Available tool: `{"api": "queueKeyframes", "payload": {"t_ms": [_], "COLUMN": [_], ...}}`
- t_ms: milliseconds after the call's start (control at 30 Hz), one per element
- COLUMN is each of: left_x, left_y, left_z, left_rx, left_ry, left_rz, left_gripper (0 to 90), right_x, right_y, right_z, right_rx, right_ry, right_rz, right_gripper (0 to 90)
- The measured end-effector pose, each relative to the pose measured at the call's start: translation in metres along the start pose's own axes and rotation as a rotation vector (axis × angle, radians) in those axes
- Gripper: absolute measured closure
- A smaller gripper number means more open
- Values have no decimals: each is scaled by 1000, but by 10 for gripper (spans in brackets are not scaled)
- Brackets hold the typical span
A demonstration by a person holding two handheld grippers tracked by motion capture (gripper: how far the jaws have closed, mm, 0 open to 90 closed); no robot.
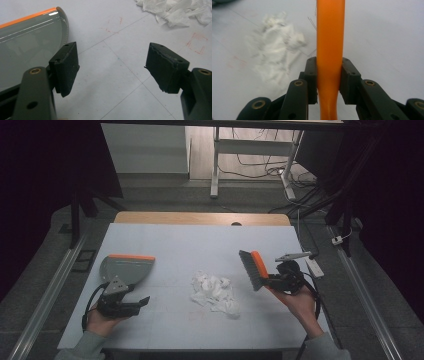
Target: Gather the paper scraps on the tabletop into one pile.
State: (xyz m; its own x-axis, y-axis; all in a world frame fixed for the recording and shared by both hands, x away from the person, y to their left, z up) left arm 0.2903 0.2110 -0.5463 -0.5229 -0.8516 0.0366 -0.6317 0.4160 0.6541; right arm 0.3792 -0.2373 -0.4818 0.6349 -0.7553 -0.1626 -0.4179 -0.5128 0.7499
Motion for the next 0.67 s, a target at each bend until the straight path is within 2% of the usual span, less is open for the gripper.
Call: {"api": "queueKeyframes", "payload": {"t_ms": [67,233,467,667], "left_x": [0,1,1,1], "left_y": [0,0,-1,-1], "left_z": [-1,-2,-3,-4], "left_rx": [2,9,15,19], "left_ry": [2,-3,-5,-6], "left_rz": [-2,-7,-7,-9], "left_gripper": [270,270,270,270], "right_x": [8,18,20,18], "right_y": [4,14,18,19], "right_z": [6,18,31,33], "right_rx": [11,55,104,124], "right_ry": [3,3,25,44], "right_rz": [19,25,2,-1], "right_gripper": [706,706,706,706]}}
Point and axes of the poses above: each handheld gripper's, and its own axes: y roughly backward along the jaws, z roughly out of its underside, x roughly to its right, the point moved 6 cm from there along -y, roughly forward along the jaws, and after that the axes turned 3 degrees about -z, right-handed, at the moved point
